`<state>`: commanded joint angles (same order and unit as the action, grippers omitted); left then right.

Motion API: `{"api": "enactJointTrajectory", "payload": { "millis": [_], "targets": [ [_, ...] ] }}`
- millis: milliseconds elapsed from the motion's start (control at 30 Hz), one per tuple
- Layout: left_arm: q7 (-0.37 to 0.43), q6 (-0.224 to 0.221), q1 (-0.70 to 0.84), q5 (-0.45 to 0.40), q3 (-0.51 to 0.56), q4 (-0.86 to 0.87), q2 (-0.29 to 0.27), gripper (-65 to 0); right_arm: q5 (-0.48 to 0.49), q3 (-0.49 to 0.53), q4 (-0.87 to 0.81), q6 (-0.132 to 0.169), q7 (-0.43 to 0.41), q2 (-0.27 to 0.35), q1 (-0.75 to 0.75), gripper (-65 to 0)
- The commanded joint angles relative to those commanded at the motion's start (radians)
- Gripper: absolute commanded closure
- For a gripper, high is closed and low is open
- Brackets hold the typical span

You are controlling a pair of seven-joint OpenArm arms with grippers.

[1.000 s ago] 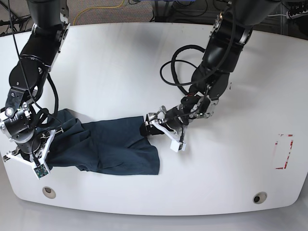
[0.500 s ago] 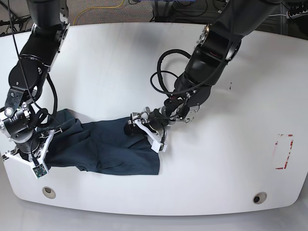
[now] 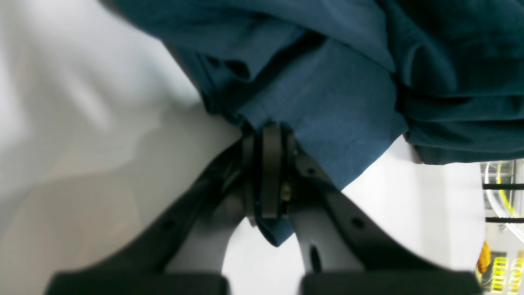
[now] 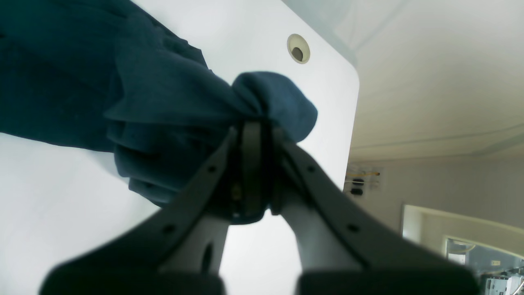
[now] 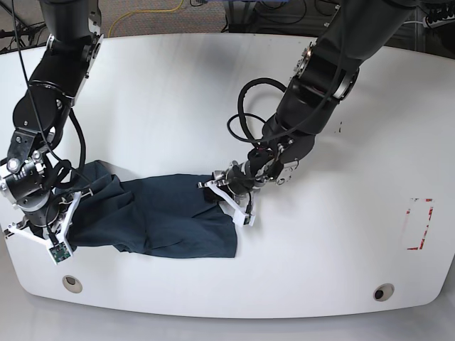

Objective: Fold the T-shirt properly
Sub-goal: 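Pull the grasped end away from the right gripper, stretching the shirt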

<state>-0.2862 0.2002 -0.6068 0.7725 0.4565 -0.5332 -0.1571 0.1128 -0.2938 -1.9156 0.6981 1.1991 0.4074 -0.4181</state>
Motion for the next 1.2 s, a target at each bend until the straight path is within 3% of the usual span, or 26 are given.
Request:
{"api": "enactJointTrajectory", "payload": {
  "millis": [167, 367, 700, 1200],
  "targets": [
    [0.000, 0.000, 0.000, 0.077, 0.002, -0.028, 0.000, 0.0, 0.000, 0.000, 0.000, 0.000, 0.000, -0.005, 0.000, 0.0],
    [-0.005, -0.008, 0.020, 0.107, 0.003, -0.170, 0.004, 0.0, 0.000, 0.000, 0.000, 0.000, 0.000, -0.005, 0.000, 0.0],
    [-0.063, -0.055, 0.087, 0.109, -0.044, -0.428, 0.181, 0.0, 0.000, 0.000, 0.006, 0.000, 0.000, -0.006, 0.015, 0.0],
    [-0.322, -0.055, 0.203, 0.107, -0.377, -0.856, 0.393, 0.0, -0.002, 0.000, 0.006, 0.000, 0.000, -0.048, 0.043, 0.0]
  ]
}}
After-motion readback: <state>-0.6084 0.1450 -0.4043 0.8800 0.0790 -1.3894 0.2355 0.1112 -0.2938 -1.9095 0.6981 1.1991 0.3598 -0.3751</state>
